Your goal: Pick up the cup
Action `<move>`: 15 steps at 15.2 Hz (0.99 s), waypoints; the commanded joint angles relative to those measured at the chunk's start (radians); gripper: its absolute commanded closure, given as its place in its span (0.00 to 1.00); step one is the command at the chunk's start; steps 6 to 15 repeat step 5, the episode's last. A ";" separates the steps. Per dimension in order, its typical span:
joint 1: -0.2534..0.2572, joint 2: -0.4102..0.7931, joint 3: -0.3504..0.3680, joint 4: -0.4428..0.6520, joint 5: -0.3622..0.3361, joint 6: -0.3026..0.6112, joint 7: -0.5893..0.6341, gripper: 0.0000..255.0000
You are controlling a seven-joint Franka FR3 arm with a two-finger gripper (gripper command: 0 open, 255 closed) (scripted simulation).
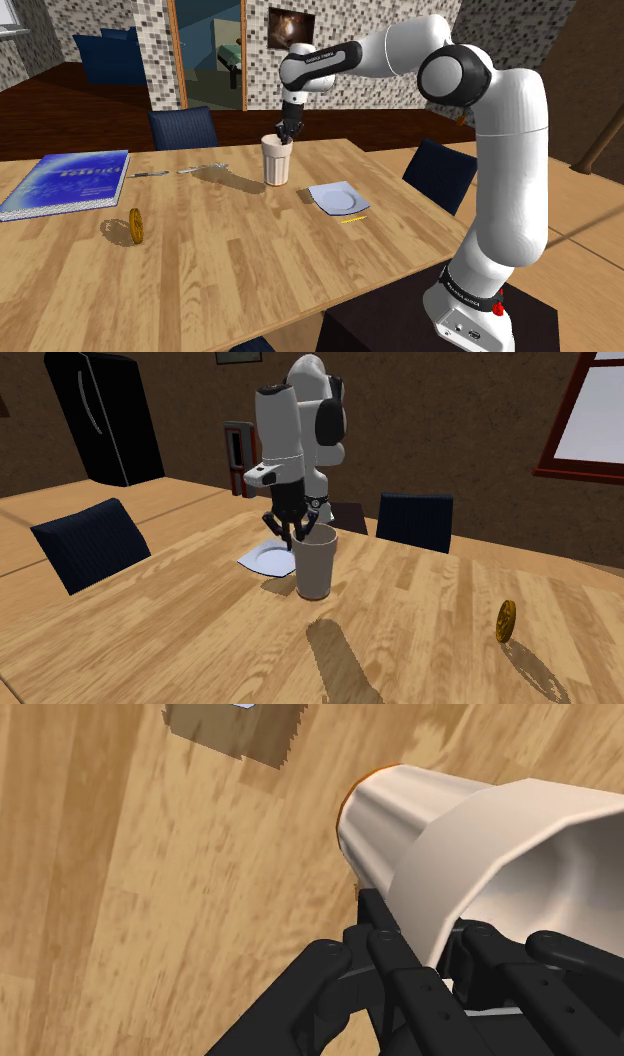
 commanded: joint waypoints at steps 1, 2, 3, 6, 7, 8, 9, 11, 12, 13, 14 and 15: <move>0.000 -0.006 -0.001 0.020 -0.002 -0.026 0.003 1.00; 0.000 -0.009 -0.001 0.029 -0.002 -0.038 0.004 1.00; -0.001 -0.012 -0.001 0.039 -0.003 -0.050 0.005 1.00; -0.001 -0.012 -0.001 0.040 -0.003 -0.052 0.005 1.00; -0.001 -0.012 -0.001 0.040 -0.003 -0.052 0.005 1.00; -0.001 -0.012 -0.001 0.040 -0.003 -0.052 0.005 1.00; -0.001 -0.012 -0.001 0.040 -0.003 -0.052 0.005 1.00; -0.001 -0.012 -0.001 0.040 -0.003 -0.052 0.005 1.00; -0.001 -0.012 -0.001 0.040 -0.003 -0.052 0.005 1.00; -0.001 -0.012 -0.001 0.040 -0.003 -0.052 0.005 1.00; -0.001 -0.012 -0.001 0.040 -0.003 -0.052 0.005 1.00; -0.001 -0.012 -0.001 0.040 -0.003 -0.052 0.005 1.00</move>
